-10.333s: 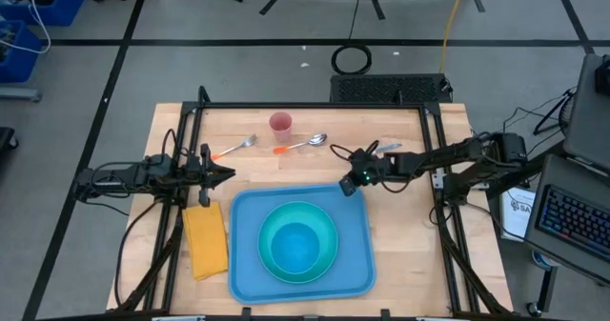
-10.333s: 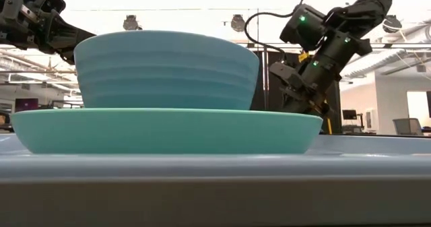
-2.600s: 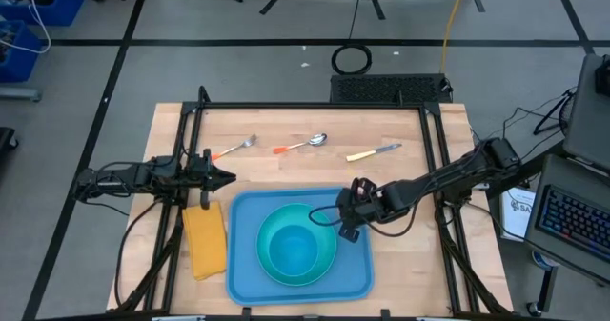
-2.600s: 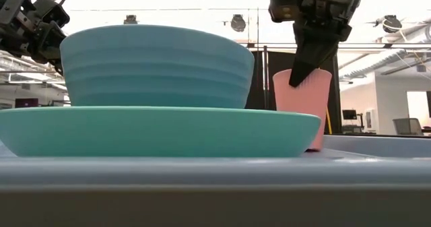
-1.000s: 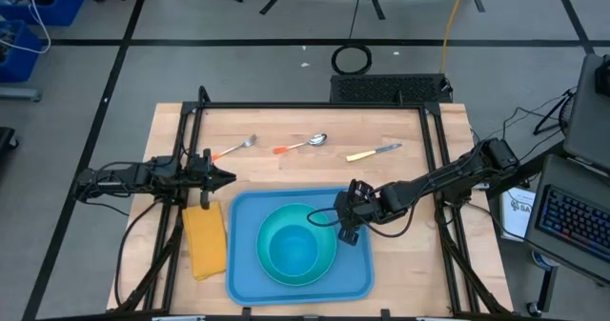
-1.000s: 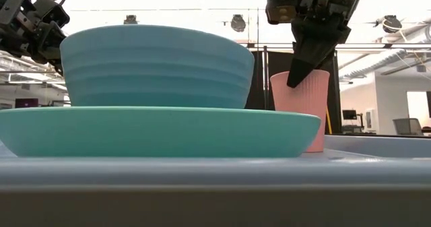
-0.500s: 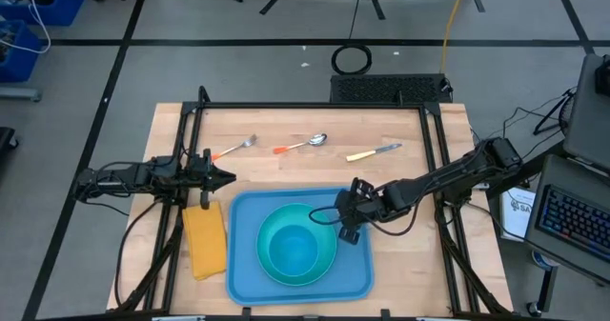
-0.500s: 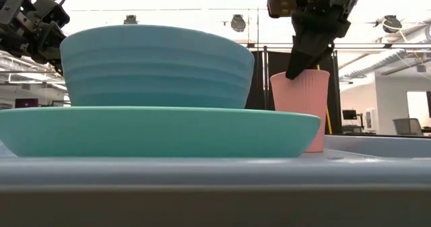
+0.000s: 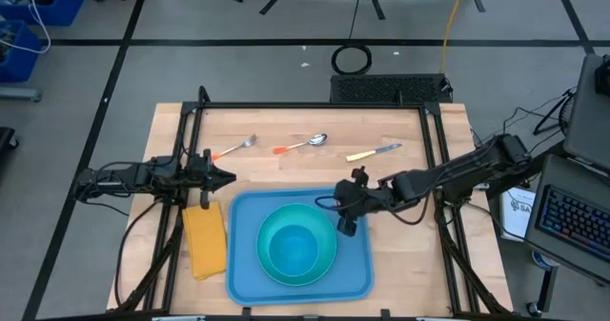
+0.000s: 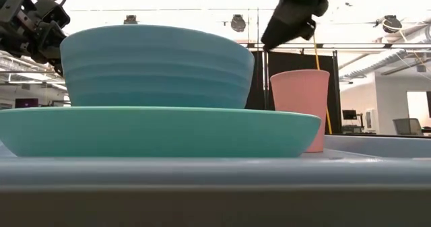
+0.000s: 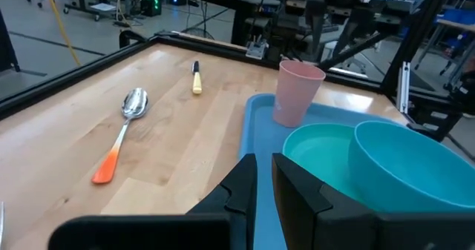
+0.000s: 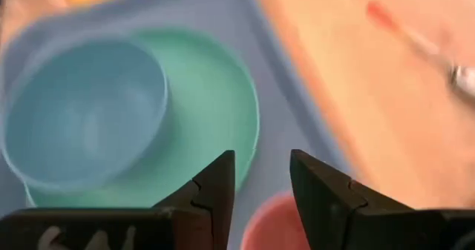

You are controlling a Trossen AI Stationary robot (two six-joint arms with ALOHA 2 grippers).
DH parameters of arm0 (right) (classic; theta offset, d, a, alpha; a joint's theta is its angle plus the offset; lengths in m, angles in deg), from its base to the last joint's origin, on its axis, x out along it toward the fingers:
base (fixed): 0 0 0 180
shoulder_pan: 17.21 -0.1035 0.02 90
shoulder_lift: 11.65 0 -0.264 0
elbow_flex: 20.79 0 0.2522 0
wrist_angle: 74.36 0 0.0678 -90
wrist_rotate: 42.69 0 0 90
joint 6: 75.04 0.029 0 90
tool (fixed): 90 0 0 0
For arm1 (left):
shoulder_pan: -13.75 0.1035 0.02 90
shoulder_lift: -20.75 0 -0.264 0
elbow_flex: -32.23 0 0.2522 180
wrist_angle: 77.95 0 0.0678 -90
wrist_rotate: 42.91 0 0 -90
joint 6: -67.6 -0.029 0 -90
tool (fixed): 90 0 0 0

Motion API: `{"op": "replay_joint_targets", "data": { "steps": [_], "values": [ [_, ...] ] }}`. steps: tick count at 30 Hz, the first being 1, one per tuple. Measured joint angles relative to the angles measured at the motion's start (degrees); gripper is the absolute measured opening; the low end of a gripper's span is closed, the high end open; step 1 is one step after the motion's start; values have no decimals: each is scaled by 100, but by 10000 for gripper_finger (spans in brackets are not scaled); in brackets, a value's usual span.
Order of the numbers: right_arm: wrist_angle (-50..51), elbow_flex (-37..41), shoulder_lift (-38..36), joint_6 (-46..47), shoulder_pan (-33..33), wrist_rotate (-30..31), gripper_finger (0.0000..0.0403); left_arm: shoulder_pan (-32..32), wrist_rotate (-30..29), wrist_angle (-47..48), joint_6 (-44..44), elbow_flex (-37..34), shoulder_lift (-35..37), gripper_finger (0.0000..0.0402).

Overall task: Set up tray
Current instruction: Put the napkin on the serving tray to the left of the plate

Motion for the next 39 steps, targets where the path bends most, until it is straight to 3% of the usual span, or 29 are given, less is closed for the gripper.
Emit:
{"op": "replay_joint_targets", "data": {
  "steps": [7,15,26,30,33,39],
  "values": [
    [-1290,-1,-47,-1207,24,677,123,0,258,-196,437,0,0,47],
    [-2291,-1,-42,-1944,108,-98,123,-4,1020,-196,897,0,0,47],
    [-3486,620,-7,-2523,138,-112,123,-9,2273,-42,1591,3,0,46],
    [-3755,842,-7,-2667,214,-117,123,-9,1919,889,1810,312,-108,35],
    [-3816,942,-7,-2671,273,-116,123,-60,1927,1043,2062,468,-320,8],
    [-3816,1088,-7,-2670,382,-124,123,-247,1548,1183,2678,832,-915,4]
  ]
}}
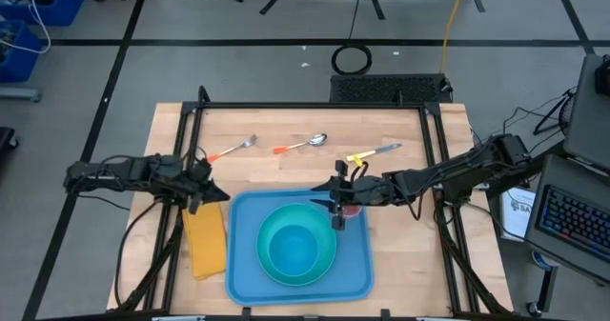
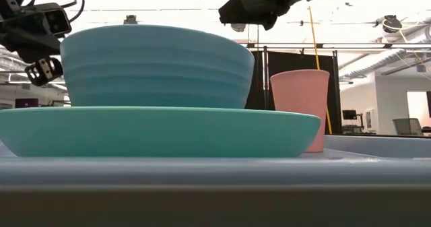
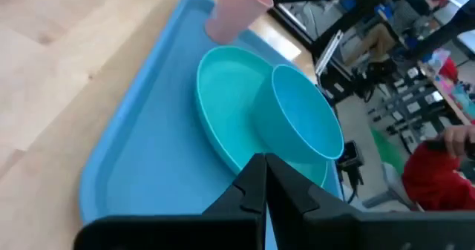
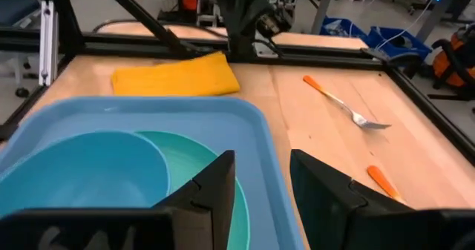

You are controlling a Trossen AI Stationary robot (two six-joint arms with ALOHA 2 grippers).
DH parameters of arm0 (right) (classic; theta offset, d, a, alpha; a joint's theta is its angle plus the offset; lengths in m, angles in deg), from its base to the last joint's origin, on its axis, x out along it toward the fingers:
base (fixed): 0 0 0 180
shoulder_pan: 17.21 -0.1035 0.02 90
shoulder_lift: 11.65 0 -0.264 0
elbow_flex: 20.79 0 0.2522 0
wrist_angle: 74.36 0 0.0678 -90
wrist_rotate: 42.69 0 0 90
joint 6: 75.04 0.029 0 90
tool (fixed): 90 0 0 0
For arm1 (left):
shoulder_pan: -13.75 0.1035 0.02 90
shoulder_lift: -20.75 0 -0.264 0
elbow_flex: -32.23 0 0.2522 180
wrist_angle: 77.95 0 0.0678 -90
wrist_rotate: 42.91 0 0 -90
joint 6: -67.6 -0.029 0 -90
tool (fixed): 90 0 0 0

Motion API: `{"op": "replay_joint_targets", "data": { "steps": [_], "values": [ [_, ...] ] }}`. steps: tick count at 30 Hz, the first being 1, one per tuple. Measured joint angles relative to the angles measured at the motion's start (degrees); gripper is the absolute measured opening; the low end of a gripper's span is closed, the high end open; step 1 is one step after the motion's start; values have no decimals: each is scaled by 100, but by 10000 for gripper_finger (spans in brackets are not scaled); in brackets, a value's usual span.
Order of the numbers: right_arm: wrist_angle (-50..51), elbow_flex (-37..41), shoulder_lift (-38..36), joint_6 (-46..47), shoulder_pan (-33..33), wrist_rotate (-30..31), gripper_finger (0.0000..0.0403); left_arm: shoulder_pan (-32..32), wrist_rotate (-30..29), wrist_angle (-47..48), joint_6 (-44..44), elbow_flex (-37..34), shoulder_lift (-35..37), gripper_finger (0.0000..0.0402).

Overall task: Set up tray
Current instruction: Put the napkin on the serving tray to the left of the plate

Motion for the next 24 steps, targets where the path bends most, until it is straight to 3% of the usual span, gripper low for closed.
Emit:
{"op": "replay_joint_targets", "data": {
  "steps": [6,12,18,24],
  "values": [
    [9,98,0,-76,64,-138,123,-360,-223,22,204,175,-543,3],
    [-21,98,0,-409,64,-142,123,-832,-778,415,142,979,-1254,2],
    [-56,98,0,-795,68,-142,123,-1294,-1985,2108,303,2186,-2149,2],
    [-254,98,0,-943,170,-148,123,-1352,-1685,3768,949,2640,-3252,2]
  ]
}}
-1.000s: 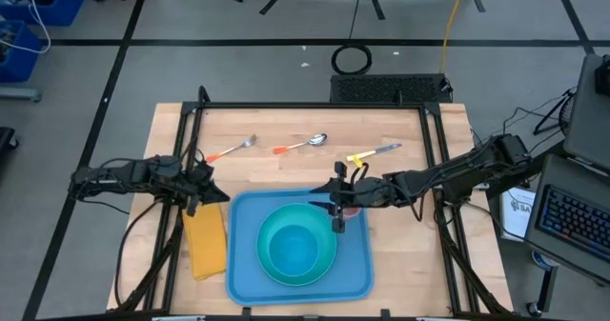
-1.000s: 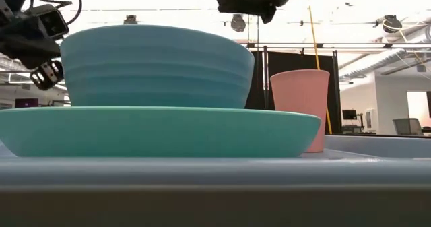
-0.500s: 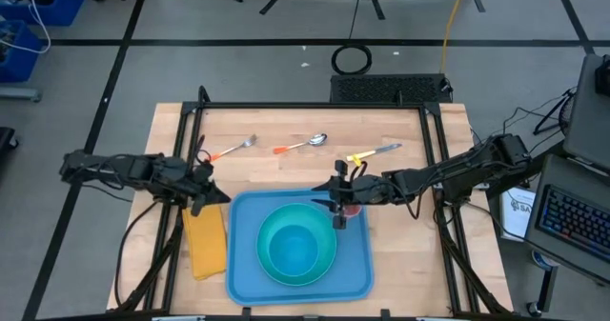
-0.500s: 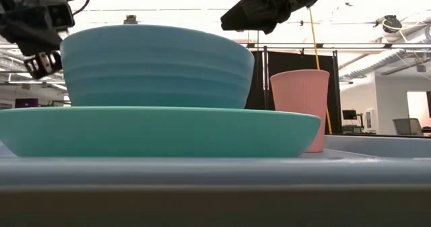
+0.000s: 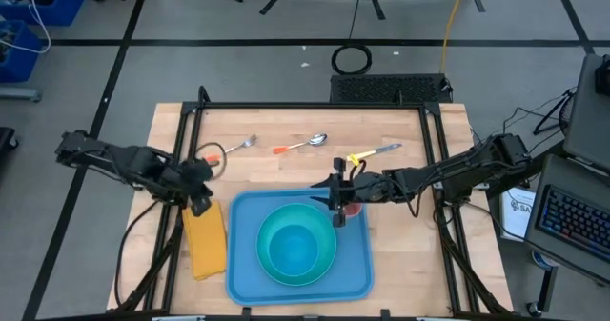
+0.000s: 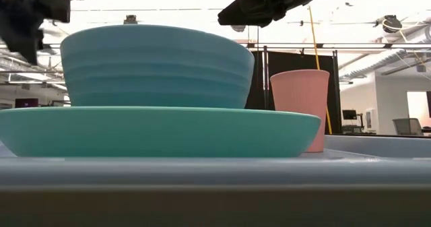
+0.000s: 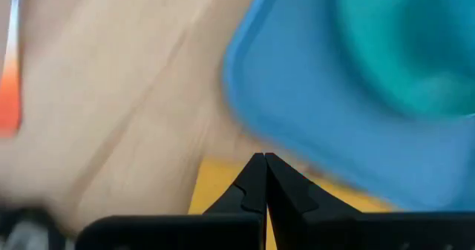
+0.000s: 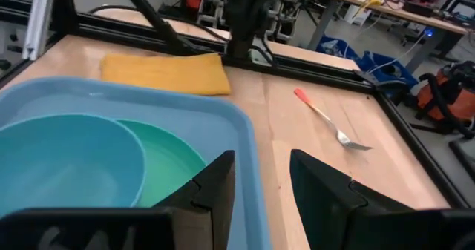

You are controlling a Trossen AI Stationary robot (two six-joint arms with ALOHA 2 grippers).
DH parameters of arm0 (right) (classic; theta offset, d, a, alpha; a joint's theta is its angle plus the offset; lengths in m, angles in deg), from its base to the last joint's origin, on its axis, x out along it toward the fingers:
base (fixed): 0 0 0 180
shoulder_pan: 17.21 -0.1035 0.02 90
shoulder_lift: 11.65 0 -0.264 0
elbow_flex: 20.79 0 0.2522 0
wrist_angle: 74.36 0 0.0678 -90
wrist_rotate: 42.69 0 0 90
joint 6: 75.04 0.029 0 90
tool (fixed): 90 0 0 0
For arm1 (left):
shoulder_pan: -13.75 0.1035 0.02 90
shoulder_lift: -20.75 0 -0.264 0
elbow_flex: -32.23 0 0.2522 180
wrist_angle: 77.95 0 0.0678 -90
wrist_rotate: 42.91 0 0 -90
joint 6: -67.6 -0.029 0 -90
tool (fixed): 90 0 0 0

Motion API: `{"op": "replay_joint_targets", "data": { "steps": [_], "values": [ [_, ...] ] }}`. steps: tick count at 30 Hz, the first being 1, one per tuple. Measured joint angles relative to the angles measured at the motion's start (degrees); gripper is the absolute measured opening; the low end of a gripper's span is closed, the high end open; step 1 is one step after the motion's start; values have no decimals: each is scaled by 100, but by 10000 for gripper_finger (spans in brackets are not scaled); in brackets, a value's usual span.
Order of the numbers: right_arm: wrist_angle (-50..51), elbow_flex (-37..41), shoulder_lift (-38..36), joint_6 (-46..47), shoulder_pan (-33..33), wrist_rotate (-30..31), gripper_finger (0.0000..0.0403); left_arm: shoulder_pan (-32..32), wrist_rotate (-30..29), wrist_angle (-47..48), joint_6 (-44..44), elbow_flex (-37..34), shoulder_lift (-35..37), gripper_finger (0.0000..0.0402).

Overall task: Set up tray
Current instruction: Put the napkin on the serving tray to the left of the plate

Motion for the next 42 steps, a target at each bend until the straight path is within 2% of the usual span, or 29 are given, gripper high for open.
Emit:
{"op": "replay_joint_targets", "data": {
  "steps": [6,11,17,23,28,31,34,38,42],
  "values": [
    [-66,0,0,-84,160,-428,123,-451,-244,178,346,-134,-1060,2],
    [-126,0,0,-86,235,-650,123,-515,514,308,178,-134,-1650,10],
    [-128,0,0,-106,235,-741,123,-661,898,-118,233,-136,-1881,7],
    [-128,-2,0,-106,235,-741,123,-664,727,-250,-104,-134,-1966,8],
    [-126,-7,0,-91,232,-842,123,-510,874,-398,-385,-297,-2034,50],
    [-127,-7,0,-19,232,-1161,123,-424,1031,-590,-607,-542,-2142,90],
    [-149,-7,0,24,228,-1194,123,-284,1130,-640,-538,-732,-2333,134],
    [-167,-7,0,45,230,-1194,123,-172,897,-626,-611,-857,-2562,182],
    [-166,-7,0,102,230,-1194,123,-46,677,-672,-923,-875,-2742,213]
  ]
}}
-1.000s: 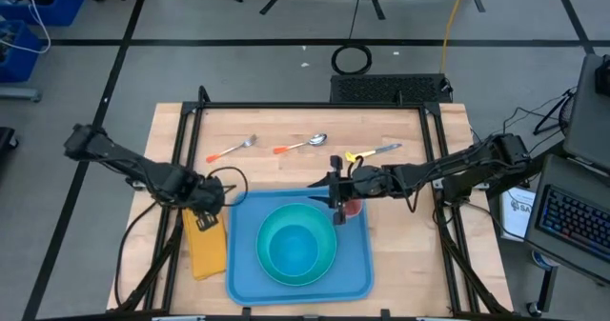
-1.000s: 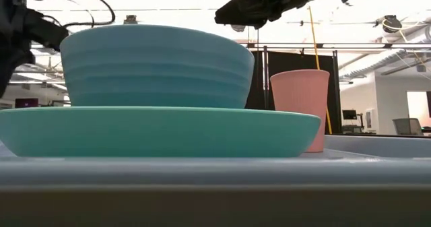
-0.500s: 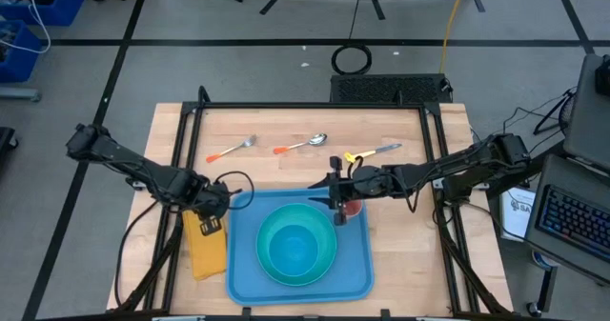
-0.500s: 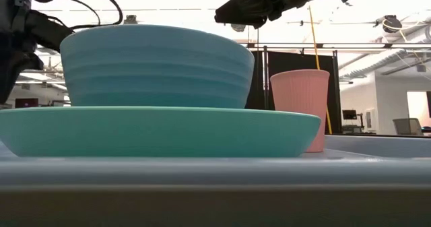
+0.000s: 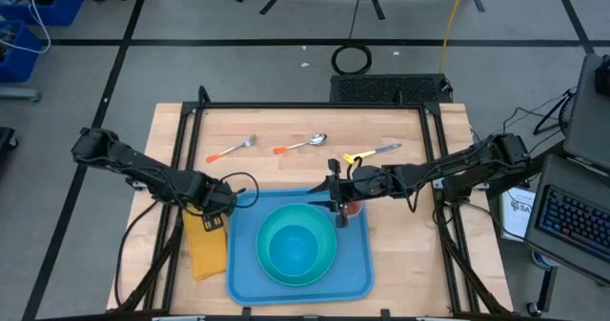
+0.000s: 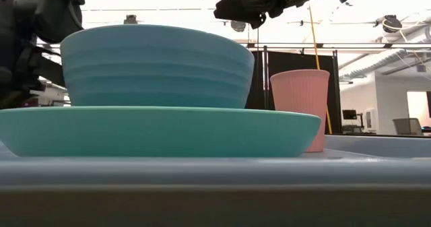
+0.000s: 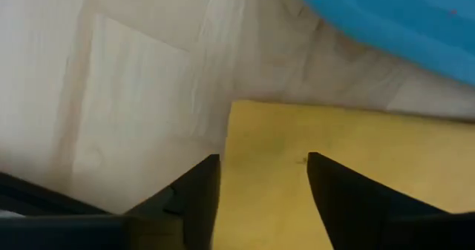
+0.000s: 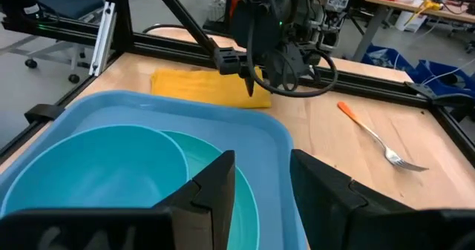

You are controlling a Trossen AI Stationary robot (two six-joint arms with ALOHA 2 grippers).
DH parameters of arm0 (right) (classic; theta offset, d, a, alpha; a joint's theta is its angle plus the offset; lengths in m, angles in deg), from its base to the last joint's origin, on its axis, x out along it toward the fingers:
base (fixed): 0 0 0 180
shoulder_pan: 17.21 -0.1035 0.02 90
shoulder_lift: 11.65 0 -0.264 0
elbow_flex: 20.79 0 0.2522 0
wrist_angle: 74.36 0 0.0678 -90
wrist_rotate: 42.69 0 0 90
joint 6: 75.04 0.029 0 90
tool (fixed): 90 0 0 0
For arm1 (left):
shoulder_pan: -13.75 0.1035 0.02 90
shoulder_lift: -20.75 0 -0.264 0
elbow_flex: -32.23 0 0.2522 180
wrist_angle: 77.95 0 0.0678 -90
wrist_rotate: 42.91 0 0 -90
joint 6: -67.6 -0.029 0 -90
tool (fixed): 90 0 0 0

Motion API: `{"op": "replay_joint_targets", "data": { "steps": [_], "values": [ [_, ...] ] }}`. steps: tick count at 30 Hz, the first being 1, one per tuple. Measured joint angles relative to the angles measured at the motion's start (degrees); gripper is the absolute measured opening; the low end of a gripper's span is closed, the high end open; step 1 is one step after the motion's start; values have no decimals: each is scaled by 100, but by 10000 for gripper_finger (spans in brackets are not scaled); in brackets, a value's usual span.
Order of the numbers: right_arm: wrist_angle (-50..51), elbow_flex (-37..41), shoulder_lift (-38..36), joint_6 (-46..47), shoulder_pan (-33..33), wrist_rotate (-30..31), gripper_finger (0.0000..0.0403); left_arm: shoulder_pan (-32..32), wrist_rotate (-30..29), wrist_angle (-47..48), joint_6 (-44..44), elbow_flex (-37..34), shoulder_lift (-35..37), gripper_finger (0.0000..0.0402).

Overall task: Set up tray
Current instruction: Put the napkin on the serving tray to the left of the plate

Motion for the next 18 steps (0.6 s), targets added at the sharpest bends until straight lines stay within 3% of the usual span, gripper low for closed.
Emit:
{"op": "replay_joint_targets", "data": {
  "steps": [7,18],
  "values": [
    [70,0,0,151,-16,0,123,298,286,-770,-627,-98,-146,229],
    [218,0,0,240,-17,0,123,678,483,-855,-777,-336,-190,230]
  ]
}}
